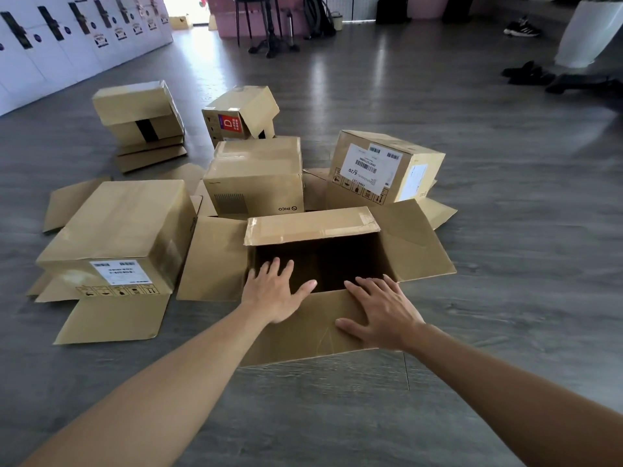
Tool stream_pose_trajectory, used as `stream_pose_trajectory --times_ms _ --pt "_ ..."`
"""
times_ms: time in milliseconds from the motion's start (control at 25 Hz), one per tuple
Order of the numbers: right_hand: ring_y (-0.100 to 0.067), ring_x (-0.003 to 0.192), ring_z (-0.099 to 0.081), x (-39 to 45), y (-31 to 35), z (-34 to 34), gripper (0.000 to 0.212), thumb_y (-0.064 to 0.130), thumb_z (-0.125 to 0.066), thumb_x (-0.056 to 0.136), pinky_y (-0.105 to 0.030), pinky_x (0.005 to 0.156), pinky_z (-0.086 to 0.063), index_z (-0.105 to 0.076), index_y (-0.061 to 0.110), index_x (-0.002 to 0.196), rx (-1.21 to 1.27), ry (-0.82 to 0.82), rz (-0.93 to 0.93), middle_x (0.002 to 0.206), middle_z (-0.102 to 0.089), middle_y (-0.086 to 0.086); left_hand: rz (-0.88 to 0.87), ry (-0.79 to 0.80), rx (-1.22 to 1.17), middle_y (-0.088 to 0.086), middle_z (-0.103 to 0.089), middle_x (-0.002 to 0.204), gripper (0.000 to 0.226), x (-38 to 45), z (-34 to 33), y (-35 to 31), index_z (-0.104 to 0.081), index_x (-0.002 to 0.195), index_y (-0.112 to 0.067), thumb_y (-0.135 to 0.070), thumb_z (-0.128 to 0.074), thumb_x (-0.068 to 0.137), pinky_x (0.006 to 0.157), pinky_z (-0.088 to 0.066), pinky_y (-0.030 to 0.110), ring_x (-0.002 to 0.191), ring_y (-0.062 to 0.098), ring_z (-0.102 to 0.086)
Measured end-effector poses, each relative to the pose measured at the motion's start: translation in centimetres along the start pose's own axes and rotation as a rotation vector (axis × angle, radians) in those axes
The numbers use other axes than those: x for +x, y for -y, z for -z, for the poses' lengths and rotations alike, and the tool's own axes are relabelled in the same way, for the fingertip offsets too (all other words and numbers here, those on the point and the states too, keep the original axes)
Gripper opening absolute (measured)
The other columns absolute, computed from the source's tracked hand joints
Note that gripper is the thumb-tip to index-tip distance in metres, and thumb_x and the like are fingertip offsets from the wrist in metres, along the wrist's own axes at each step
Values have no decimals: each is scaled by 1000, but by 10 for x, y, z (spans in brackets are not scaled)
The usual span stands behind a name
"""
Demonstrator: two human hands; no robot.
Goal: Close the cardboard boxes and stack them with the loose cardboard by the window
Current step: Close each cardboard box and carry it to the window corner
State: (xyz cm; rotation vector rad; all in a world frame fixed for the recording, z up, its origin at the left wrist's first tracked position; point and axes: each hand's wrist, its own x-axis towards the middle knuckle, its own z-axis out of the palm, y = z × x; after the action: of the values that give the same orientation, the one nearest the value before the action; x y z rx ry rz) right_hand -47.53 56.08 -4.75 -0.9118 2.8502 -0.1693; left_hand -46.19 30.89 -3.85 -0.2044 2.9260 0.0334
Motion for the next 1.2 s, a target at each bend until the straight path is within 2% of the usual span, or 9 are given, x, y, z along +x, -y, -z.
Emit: stream_pose_trajectory --times_ms 80,240,400,480,680,840,960,1200 --pt "-19 145 -27 3 3 -1 97 90 -13 79 -45 124 -7 -23 31 156 24 -8 7 159 -31 3 26 -35 -22 7 -7 169 95 17 2 -3 -3 161 -30 -85 -4 83 124 -11 51 154 31 -10" --pt "-17 142 -32 6 3 -3 95 92 -14 77 -44 122 -7 -25 36 153 73 -30 6 156 -36 5 66 -246 -90 15 -2 168 97 56 10 -12 11 160 -28 -84 -22 87 122 -11 53 153 38 -8" --pt "-17 143 -31 6 2 -8 93 92 -14 79 -42 121 -3 -24 38 154 96 -61 14 156 -35 5 99 -377 -97 19 -5 166 101 101 17 -16 10 159 -23 -82 -28 87 121 -8 58 153 37 -8" --pt "-17 143 -30 5 1 -11 91 90 -16 81 -42 121 -2 -25 37 154 103 -80 13 157 -36 5 115 -354 -63 19 -9 166 102 117 13 -16 10 159 -22 -82 -28 86 120 -7 58 153 36 -8" --pt "-17 144 -29 5 1 -11 87 88 -17 82 -44 123 -2 -25 38 153 123 -82 16 157 -36 5 158 -266 -44 10 1 169 102 139 3 -5 3 161 -22 -83 -31 86 120 -4 60 154 34 -4" --pt "-16 145 -27 4 1 -10 85 86 -19 84 -45 124 -2 -23 38 154 117 -64 16 158 -34 5 165 -183 -35 7 -5 169 104 152 7 4 -5 161 -21 -86 -33 84 121 -5 60 154 33 -5" --pt "-18 146 -26 5 2 -9 85 86 -18 84 -48 124 -3 -21 38 154 93 -44 20 159 -32 4 155 -122 -60 7 -3 169 106 155 10 8 -3 161 -22 -86 -37 83 123 -5 58 154 34 -2" --pt "-19 150 -19 6 4 -3 89 88 -15 81 -48 124 1 -18 39 155 63 5 0 162 -26 3 175 -172 30 12 -5 168 99 113 10 31 -7 160 -24 -85 -31 85 121 -7 61 154 37 -5"
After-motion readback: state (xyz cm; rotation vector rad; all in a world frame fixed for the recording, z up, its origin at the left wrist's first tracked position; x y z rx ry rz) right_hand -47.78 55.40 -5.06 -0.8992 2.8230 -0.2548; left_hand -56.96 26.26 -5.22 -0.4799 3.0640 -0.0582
